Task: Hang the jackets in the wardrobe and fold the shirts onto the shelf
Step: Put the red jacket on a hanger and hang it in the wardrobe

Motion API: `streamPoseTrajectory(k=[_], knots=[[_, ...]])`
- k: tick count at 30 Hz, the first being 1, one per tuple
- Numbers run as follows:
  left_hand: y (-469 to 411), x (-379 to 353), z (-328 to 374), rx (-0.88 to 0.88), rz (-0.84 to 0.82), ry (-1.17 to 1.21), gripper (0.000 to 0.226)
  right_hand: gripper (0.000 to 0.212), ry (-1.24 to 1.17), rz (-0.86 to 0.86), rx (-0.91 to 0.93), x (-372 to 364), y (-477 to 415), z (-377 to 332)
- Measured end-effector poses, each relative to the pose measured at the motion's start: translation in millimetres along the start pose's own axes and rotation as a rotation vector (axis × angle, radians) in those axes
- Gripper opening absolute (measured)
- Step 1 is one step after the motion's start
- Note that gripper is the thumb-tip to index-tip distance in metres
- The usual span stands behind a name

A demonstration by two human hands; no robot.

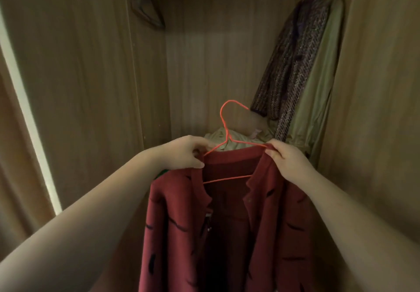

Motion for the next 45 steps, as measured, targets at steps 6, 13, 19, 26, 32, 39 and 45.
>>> streamPoseTrajectory(k=[6, 13, 19, 26, 32, 39, 45], knots=[[-21.8, 9.7, 21.5, -0.138, 0.030, 0.237, 0.025, 0.015, 0.063, 0.046, -0.020, 2.9, -15.1, -17.0], [-58.7, 2.7, 25.0, -0.077, -0.110, 0.796, 0.028, 0.031, 0.449, -0.032, -0.090, 9.3, -43.4, -19.8], [-104.6, 5.0, 17.8, 0.088, 0.064, 1.252, 0.028, 0.013, 0.180, 0.284, -0.198, 17.0, -52.7, -33.1], [-149.0, 26.6, 29.6, 0.202, 0.252, 1.667, 0.023, 0.035, -0.550, -0.166, -0.367, 20.8, -61.4, -86.2], [-197.2, 35.9, 52.2, 0.170, 0.287, 1.494, 0.040, 0.055, -0.443, -0.264, -0.351, 55.1, -104.2, -78.1], [-264.1, 33.5, 81.6, 0.063, 0.247, 1.279, 0.023, 0.029, 0.359, -0.150, -0.198, 90.4, -168.3, -25.6], [-314.0, 43.4, 90.1, -0.142, 0.323, 0.808, 0.022, 0.016, 0.773, 0.056, -0.177, 111.9, -200.8, 40.9]])
Point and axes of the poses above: each hand's wrist, its own y-axis away from the middle knuckle, its own x-axis out of the back of the hand, z = x × y, the point moved 5 cm from there along -y, towards the middle knuckle, and after that the axes turned 10 degrees about y, right-handed, at the moved point
